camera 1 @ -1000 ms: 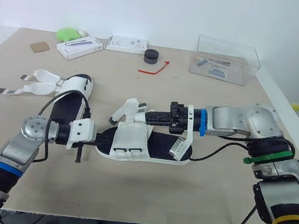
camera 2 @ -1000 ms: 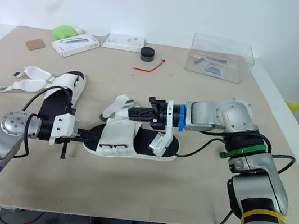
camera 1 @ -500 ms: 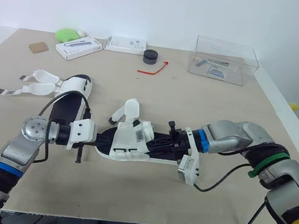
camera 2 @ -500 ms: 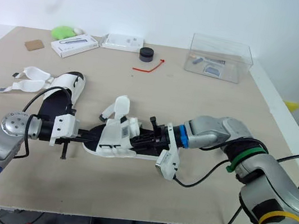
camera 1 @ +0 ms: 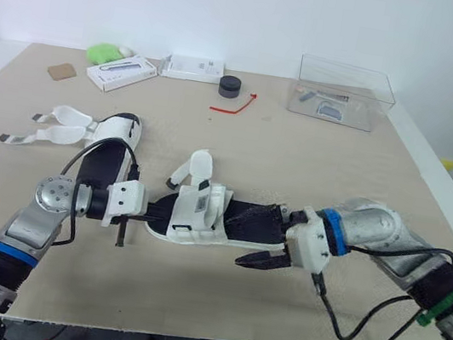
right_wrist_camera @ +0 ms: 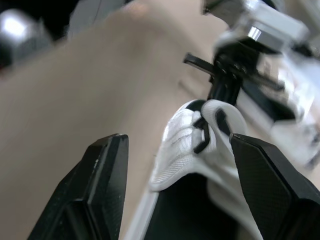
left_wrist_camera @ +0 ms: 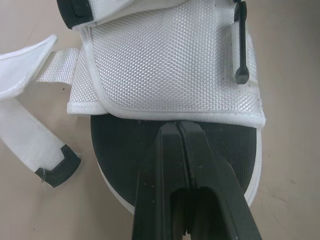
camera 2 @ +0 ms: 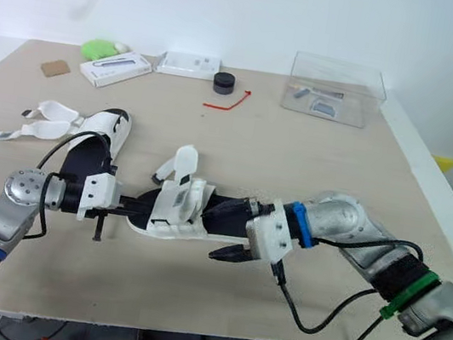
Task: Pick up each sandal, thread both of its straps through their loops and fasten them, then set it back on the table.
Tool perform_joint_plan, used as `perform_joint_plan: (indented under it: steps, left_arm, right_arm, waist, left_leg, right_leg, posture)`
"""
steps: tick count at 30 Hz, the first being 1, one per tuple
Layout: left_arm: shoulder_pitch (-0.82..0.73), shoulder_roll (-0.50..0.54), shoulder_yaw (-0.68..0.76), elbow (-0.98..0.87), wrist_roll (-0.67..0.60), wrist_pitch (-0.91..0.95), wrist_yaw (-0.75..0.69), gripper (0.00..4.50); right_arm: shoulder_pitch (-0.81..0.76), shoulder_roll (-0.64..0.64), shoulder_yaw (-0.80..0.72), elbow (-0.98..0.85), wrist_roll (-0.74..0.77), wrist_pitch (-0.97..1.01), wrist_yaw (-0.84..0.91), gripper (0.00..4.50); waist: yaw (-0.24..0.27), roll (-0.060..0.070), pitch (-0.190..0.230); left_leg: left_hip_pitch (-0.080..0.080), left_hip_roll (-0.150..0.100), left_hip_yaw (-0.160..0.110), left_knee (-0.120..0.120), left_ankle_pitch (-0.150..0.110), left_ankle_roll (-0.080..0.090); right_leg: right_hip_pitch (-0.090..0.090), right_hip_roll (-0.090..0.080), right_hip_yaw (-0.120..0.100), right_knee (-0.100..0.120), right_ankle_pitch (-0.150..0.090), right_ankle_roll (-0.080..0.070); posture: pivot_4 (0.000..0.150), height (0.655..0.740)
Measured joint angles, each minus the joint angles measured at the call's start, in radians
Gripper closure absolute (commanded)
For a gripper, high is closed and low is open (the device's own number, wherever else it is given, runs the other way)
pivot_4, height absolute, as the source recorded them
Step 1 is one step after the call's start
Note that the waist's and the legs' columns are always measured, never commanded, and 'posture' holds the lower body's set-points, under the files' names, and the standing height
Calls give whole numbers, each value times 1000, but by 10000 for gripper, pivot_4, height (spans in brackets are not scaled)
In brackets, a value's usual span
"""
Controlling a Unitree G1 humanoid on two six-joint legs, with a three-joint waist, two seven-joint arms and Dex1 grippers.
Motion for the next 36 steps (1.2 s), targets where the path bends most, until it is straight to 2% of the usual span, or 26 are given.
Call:
perform_joint_plan:
  steps: [1, 2, 3, 4, 6, 8, 12, 14, 18, 22, 30, 36]
  left_arm:
    - [-5, 0, 0, 9, 0, 0, -1, 45000]
    - [-7, -1, -1, 11, 1, 0, -2, 45000]
    - [-10, -1, 0, 17, 2, -1, -2, 45000]
    - [-11, -2, 0, 17, 2, -1, -2, 45000]
    - [-13, -4, -1, 18, 3, -2, -3, 45000]
    - [-16, -11, -4, 18, 6, -3, -3, 45000]
    - [-18, -21, -8, 15, 5, -13, -7, 45000]
    - [-20, -24, -9, 14, 5, -15, -7, 45000]
    - [-20, -26, -9, 12, 2, -18, -8, 45000]
    - [-20, -28, -9, 13, 2, -18, -6, 45000]
    - [-18, -28, -8, 12, 2, -17, -4, 45000]
    - [-17, -28, -8, 11, 2, -18, -4, 45000]
  right_arm:
    - [-12, 1, -56, -49, 118, 218, -20, 10146]
    - [-26, 3, -77, -64, 166, 306, -35, 10146]
    - [-82, 38, -131, -82, 291, 571, -108, 10146]
    - [-89, 44, -138, -82, 305, 599, -119, 10146]
    - [-168, 136, -202, -74, 438, 897, -236, 10146]
    - [-212, 204, -241, -62, 520, 1087, -312, 10146]
    - [-247, 355, -325, 28, 589, 1368, -485, 10146]
    - [-247, 385, -333, 50, 573, 1411, -516, 10146]
    - [-257, 489, -335, 138, 405, 1439, -541, 10146]
    - [-280, 528, -336, 208, 259, 1439, -498, 10146]
    - [-297, 576, -361, 243, 104, 1444, -385, 10146]
    - [-297, 585, -367, 244, 76, 1514, -309, 10146]
  waist:
    - [0, 0, 0]
    - [0, 0, 0]
    - [0, 0, 0]
    - [0, 0, 0]
    - [0, 0, 0]
    - [0, 0, 0]
    - [3, 0, -1]
    - [3, 0, -1]
    - [1, 0, -2]
    - [1, 0, -2]
    - [1, 0, -2]
    - [1, 0, -2]
  left_leg:
    - [0, 1, 0, 1, 0, -1]
    - [0, 1, 0, 1, 1, -1]
    - [0, 2, 0, 1, 1, -1]
    - [0, 2, 0, 1, 2, -2]
    - [0, 3, -1, 1, 2, -2]
    - [-2, 3, -3, 0, 2, -2]
    - [-8, 1, -4, 0, 2, -1]
    - [-11, 0, -5, 1, 2, -1]
    - [-17, -2, -9, 3, 1, -1]
    - [-19, -3, -10, 5, 1, -1]
    - [-19, -2, -12, 5, 1, -1]
    - [-19, -3, -12, 5, 1, -1]
  right_leg:
    - [0, 0, -1, 0, 0, 1]
    - [0, 0, -2, 0, 0, 1]
    - [0, 0, -3, 0, 1, 0]
    - [0, 0, -4, 0, 1, -1]
    - [-1, 0, -5, 0, 1, -1]
    - [-1, 0, -8, 0, 0, -3]
    - [-2, -1, -9, 0, 1, -6]
    - [-4, -2, -9, -1, 1, -5]
    - [-8, -3, -10, -1, 2, -2]
    - [-9, -1, -10, -1, 3, -1]
    - [-9, 0, -11, -1, 3, -1]
    - [-9, 0, -11, -1, 3, -1]
  posture:
    - [1500, 7400]
    - [1500, 7400]
    - [1500, 7400]
    - [1500, 7400]
    - [1500, 7400]
    - [1500, 7400]
    - [1500, 7400]
    - [1500, 7400]
    - [1500, 7400]
    - [1500, 7400]
    - [1500, 7400]
    - [1500, 7400]
